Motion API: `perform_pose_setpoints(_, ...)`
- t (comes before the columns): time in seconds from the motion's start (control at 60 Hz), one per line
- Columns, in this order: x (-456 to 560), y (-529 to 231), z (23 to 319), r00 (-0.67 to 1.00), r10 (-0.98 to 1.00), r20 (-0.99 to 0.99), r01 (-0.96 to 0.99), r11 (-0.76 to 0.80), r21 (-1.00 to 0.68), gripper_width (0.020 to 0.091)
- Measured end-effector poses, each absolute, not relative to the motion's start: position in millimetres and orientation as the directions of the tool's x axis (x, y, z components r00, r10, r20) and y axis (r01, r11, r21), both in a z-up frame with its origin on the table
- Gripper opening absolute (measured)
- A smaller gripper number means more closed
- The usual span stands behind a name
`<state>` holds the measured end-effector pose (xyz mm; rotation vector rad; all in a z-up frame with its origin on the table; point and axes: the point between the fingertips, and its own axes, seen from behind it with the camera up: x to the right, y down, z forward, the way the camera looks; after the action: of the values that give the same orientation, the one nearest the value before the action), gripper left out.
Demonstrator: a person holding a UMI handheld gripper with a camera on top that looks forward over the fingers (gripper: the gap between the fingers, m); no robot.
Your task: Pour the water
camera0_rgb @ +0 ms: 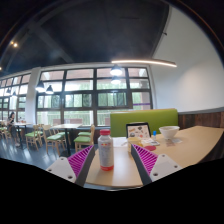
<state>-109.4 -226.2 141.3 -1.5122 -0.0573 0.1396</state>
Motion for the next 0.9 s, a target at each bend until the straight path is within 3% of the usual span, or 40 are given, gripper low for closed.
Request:
perform_pose_setpoints(0.067,-144.0,-205.8,145.9,0.99,0.136,-0.037,-0.043,0.041,-0.998,0.0787)
perform_pose_setpoints(0.3,-151.8,-97.6,107.6,0.997,0.04,0.062,0.064,-0.048,-0.997,0.0769)
perform_pose_setpoints(0.433,-169.6,-63.0,100.8,1.0,0.026,0.002,0.004,-0.088,-0.996,0.0763)
perform_pose_setpoints(0.467,-172.0,-55.0,100.0,1.0,0.028,0.001,0.004,-0.094,-0.996,0.0727)
perform_pose_setpoints(0.517,-169.2,-45.8,99.3,1.0,0.01,0.029,0.03,-0.099,-0.995,0.0505)
perform_pose_setpoints(0.683,-182.5,-38.9,102.1,0.989,0.045,0.139,0.141,-0.031,-0.99,0.0377)
perform_pose_setpoints(0.817,-187.3,-29.6,99.9,0.973,0.103,0.205,0.209,-0.031,-0.977,0.0371)
perform_pose_setpoints(0.9,-197.8,-23.5,97.8,0.976,0.159,0.146,0.159,-0.068,-0.985,0.0369)
